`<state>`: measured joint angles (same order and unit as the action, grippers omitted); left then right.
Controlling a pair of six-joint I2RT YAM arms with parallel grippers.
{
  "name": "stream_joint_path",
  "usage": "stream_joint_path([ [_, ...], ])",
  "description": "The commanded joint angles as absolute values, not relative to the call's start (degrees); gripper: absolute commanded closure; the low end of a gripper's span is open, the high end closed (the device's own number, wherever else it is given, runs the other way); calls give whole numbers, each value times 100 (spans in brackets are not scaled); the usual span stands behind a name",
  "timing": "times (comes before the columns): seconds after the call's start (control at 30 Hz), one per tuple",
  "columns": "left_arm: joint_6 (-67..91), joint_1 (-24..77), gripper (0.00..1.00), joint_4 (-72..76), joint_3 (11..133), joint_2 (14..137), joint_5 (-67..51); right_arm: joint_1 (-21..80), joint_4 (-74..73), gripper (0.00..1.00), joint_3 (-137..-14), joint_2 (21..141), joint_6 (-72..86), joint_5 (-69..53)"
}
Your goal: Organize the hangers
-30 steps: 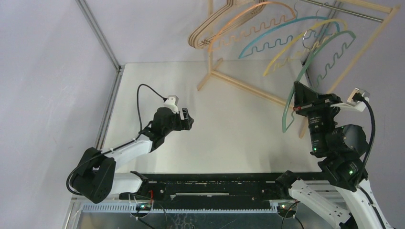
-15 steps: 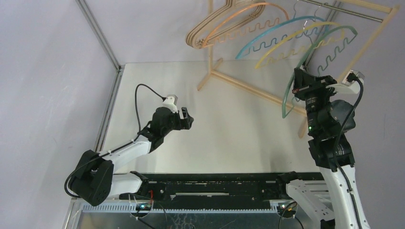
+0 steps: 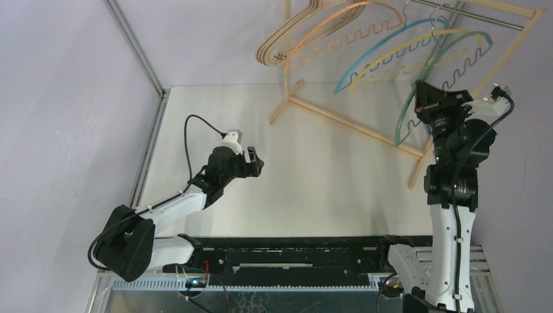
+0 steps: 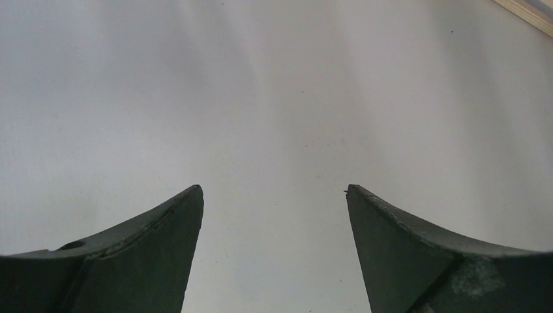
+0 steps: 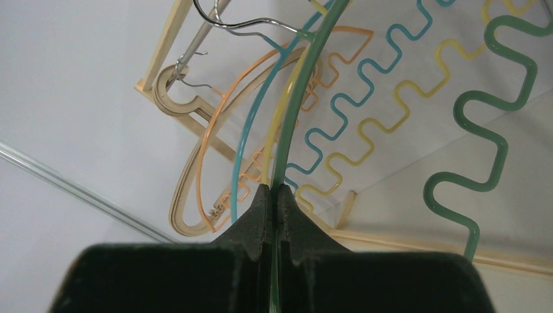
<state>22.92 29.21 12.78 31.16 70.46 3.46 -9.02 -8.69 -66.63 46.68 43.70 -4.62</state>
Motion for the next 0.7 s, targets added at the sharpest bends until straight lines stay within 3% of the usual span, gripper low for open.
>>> stream_joint_path([
  [0.0,2208,2900,14,1373,3103,6999,452,-1180,-83,100,-6711,4886,4664,-1068],
  [0.3,2171,2892,15,1342,3130,7055,529,-1878,216,100,-6716,5155,4995,-1674],
  [0.67,2198,2892,15,1389,3201,7258,468,-1991,101,100,-6597,4762,4948,-1929],
])
